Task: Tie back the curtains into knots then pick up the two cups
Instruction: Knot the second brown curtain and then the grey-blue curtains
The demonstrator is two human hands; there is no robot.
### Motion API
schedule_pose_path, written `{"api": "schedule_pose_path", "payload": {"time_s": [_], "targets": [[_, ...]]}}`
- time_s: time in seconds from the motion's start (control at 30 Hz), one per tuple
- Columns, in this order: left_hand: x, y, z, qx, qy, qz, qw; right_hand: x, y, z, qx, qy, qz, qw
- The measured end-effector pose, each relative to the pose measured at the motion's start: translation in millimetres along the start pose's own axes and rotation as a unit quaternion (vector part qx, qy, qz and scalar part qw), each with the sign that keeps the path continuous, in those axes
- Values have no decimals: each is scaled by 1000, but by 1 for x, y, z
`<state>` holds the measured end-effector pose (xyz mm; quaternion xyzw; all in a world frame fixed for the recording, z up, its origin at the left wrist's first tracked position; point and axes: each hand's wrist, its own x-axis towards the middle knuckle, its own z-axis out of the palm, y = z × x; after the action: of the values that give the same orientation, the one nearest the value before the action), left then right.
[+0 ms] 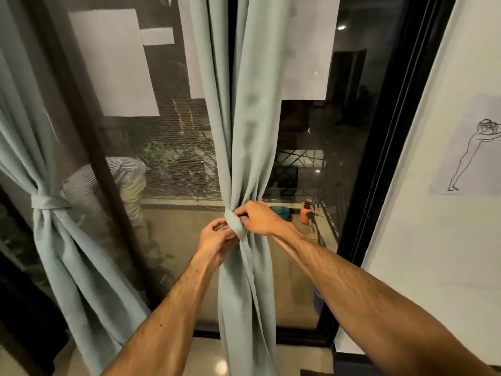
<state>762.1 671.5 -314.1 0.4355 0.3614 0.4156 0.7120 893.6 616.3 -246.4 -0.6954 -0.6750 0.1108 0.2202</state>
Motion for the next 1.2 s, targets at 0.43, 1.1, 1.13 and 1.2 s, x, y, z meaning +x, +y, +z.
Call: {"api": "schedule_pose_path", "payload": {"time_s": [0.43,1.1,1.13,1.2], "targets": [[-6,-51,1,-13,42,-21,999,-24,36,15,-7,116,12,993],[5,-27,-20,480,62,57,873,-44,48,32,-74,142,37,986],[0,-14,-22,527,76,97,841,-43,49,33,-81,147,29,985],[-9,11,-28,576,119,189,786,-43,47,36,-109,162,2,981]]}}
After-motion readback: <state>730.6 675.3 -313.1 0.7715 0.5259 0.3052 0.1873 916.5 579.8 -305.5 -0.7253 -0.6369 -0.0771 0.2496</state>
